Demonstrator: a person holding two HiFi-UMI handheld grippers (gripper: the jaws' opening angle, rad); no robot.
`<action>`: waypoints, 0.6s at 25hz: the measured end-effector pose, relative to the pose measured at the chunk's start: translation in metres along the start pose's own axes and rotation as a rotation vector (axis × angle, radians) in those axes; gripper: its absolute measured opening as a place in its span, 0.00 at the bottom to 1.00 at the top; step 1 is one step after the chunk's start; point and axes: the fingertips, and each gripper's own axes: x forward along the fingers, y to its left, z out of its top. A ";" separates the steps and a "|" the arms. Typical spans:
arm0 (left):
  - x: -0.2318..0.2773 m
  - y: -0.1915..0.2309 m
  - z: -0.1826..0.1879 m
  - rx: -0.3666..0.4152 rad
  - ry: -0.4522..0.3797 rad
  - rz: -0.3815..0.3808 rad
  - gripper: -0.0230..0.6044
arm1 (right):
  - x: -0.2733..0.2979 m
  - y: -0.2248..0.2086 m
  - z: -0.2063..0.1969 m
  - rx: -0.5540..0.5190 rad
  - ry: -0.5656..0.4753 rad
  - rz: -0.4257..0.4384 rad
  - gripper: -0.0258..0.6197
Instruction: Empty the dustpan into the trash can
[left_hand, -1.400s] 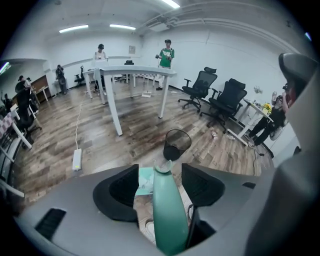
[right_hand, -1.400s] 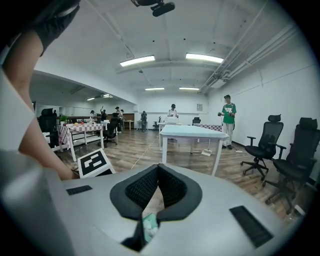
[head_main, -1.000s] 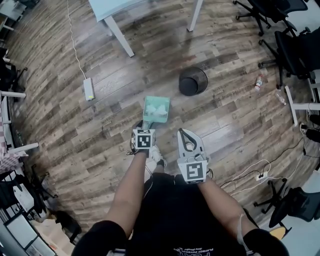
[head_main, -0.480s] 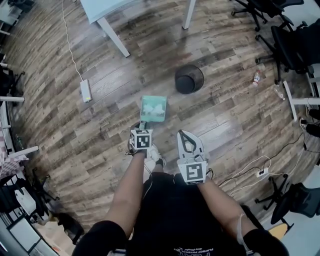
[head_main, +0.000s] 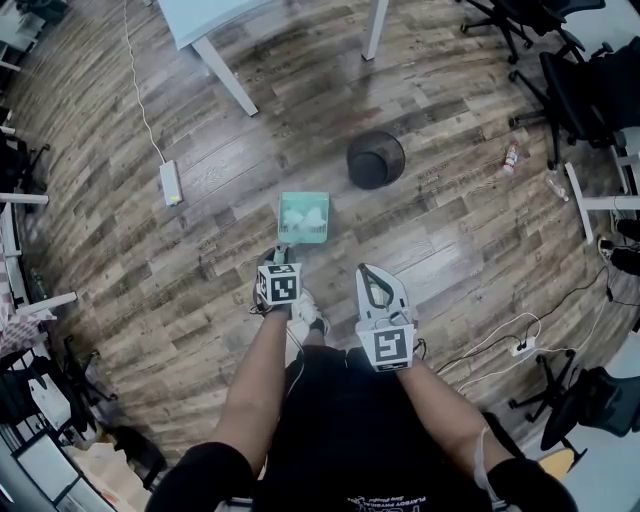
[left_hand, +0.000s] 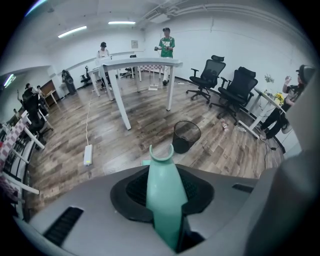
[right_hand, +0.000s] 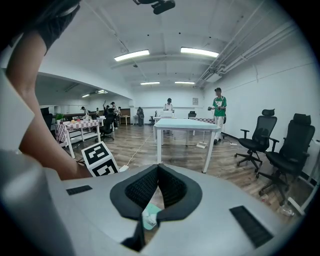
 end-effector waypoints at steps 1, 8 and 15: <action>-0.003 0.000 0.001 -0.001 -0.005 0.002 0.19 | -0.001 0.000 0.000 -0.002 0.001 0.002 0.08; -0.029 0.002 0.013 0.005 -0.063 0.023 0.19 | -0.009 -0.004 -0.003 -0.021 -0.002 0.008 0.08; -0.064 0.004 0.036 0.010 -0.137 0.041 0.19 | -0.017 -0.020 0.006 0.039 -0.014 -0.039 0.08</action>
